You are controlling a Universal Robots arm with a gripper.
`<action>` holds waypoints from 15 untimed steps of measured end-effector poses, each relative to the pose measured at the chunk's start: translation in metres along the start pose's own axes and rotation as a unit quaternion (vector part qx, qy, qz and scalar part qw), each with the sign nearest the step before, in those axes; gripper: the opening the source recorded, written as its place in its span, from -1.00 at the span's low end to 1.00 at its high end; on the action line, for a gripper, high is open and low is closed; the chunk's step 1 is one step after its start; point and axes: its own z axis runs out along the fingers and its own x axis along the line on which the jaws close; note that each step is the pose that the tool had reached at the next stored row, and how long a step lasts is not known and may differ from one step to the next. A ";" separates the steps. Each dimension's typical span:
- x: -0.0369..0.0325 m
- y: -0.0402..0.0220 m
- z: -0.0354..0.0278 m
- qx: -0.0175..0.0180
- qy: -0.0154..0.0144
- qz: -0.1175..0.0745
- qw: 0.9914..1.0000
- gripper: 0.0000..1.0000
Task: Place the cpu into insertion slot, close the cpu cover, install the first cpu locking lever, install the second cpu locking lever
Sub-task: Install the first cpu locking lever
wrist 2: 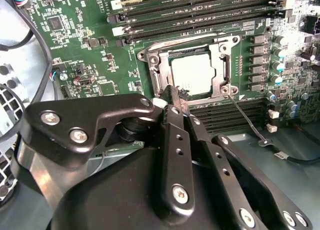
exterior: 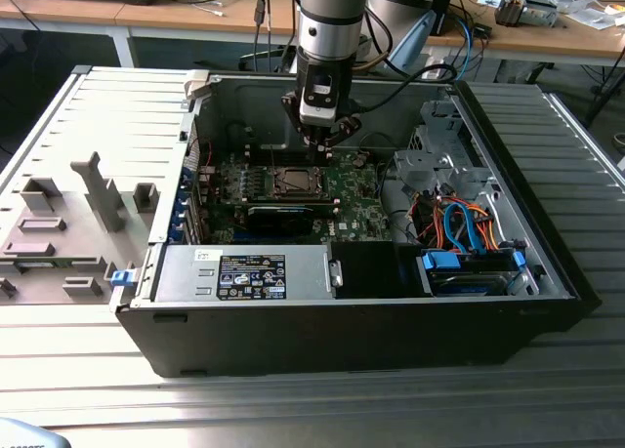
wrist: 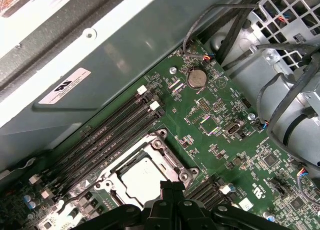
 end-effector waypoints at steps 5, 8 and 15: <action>0.0000 0.0000 0.0000 0.000 0.000 -0.003 1.000 -0.79; 0.0000 0.0000 0.0000 0.000 0.000 -0.004 1.000 -0.79; 0.0000 0.0000 0.0000 0.000 0.000 -0.009 1.000 -0.79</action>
